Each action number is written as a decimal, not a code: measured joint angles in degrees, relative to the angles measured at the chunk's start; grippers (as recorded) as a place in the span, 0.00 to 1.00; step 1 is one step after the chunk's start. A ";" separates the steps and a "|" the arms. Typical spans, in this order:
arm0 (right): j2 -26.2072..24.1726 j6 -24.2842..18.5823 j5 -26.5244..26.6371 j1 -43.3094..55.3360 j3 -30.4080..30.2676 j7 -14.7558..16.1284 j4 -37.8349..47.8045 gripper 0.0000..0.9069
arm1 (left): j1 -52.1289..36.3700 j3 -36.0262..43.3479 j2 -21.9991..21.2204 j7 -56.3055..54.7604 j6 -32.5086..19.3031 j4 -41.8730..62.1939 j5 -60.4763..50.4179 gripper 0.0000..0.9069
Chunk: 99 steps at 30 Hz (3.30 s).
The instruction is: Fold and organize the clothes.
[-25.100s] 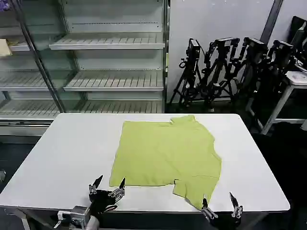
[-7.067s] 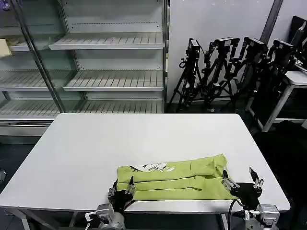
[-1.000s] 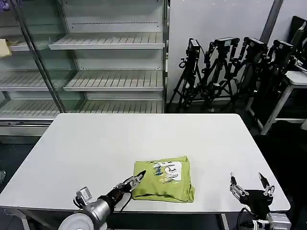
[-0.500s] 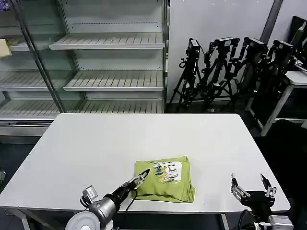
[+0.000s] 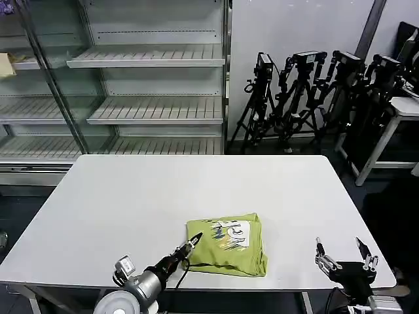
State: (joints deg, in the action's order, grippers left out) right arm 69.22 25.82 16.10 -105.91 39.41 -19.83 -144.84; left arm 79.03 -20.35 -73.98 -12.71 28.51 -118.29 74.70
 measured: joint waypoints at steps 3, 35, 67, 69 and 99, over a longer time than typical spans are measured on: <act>0.07 -0.07 -0.01 -0.22 0.23 0.00 -0.26 1.00 | 0.11 -0.35 -0.47 0.00 -0.13 0.07 0.63 0.04; -1.15 -0.92 1.72 4.93 -1.92 0.23 2.97 1.00 | 3.91 -32.58 18.64 6.71 3.74 -3.05 -2.42 0.06; -0.05 -2.37 -0.60 2.85 -1.47 0.43 1.55 1.00 | -17.14 15.92 6.07 5.54 4.44 4.60 -50.63 1.00; -0.11 -2.27 -0.60 3.00 -1.40 0.43 1.53 1.00 | -18.75 17.61 4.61 5.17 4.44 6.30 -50.55 1.00; -1.57 -7.03 -3.40 6.27 -4.34 3.94 2.87 1.00 | -4.42 3.05 1.35 6.25 -16.89 -4.84 -51.62 1.00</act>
State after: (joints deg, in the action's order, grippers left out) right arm 67.65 18.79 12.70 -99.64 35.07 -15.89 -141.97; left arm 74.61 -17.30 -72.63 -6.46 11.62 -123.13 23.08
